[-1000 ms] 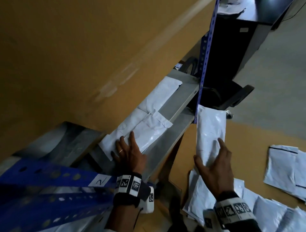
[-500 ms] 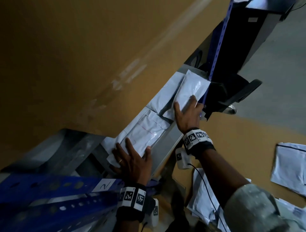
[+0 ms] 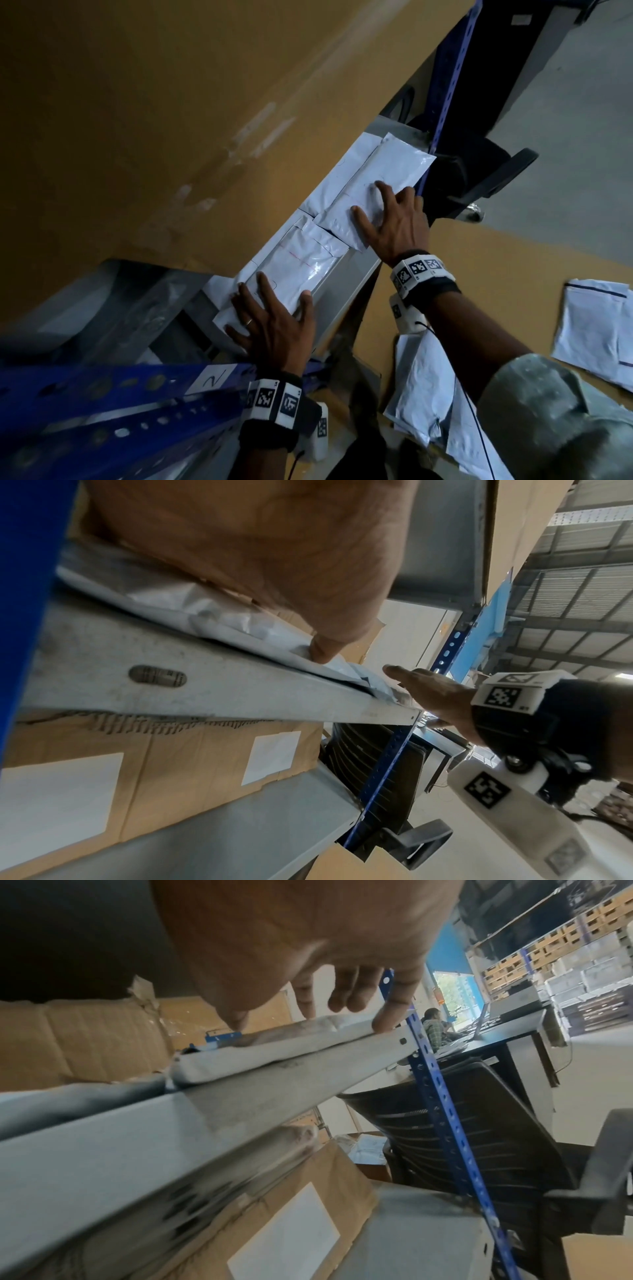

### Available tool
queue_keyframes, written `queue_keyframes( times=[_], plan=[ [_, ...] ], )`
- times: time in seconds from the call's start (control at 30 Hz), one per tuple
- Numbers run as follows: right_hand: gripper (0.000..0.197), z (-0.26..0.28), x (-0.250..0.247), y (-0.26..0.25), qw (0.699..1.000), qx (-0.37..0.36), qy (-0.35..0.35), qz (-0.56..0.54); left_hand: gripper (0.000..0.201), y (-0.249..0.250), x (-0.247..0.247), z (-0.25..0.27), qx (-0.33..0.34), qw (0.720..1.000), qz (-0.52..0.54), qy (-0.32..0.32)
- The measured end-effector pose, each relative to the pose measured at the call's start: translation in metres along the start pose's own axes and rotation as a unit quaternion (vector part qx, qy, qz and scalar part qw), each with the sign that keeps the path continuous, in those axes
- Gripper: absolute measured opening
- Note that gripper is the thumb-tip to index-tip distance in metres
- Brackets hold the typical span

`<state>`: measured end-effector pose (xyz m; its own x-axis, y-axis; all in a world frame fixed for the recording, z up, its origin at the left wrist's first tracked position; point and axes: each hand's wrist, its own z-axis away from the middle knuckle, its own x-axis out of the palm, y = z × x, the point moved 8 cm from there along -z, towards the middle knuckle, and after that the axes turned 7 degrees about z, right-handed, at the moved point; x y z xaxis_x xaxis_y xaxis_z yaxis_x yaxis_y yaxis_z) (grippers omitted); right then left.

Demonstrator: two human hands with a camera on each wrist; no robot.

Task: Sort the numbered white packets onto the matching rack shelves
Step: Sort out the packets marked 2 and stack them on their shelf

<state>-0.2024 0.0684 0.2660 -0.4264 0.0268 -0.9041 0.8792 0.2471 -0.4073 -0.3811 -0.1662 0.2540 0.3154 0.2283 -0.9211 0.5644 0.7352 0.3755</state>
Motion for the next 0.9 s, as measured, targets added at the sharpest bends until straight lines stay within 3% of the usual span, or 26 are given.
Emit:
queue_keyframes(
  times=[0.1,0.3,0.63,0.9],
  plan=[
    [0.083,-0.011,0.003,0.010,1.000,0.005,-0.007,0.030,0.088,-0.001,0.001,0.001,0.003,1.000,-0.004,-0.001],
    [0.087,-0.027,0.029,-0.003,0.995,-0.052,-0.063,0.061,0.086,0.000,0.000,-0.001,0.000,1.000,-0.006,0.001],
    [0.094,-0.056,0.020,-0.012,0.989,-0.077,-0.071,0.101,0.085,0.007,-0.010,-0.010,-0.021,0.999,0.006,0.042],
    [0.100,-0.066,0.044,-0.021,0.975,-0.117,-0.124,0.146,0.091,0.015,0.005,-0.032,-0.045,0.998,-0.009,-0.031]
  ],
)
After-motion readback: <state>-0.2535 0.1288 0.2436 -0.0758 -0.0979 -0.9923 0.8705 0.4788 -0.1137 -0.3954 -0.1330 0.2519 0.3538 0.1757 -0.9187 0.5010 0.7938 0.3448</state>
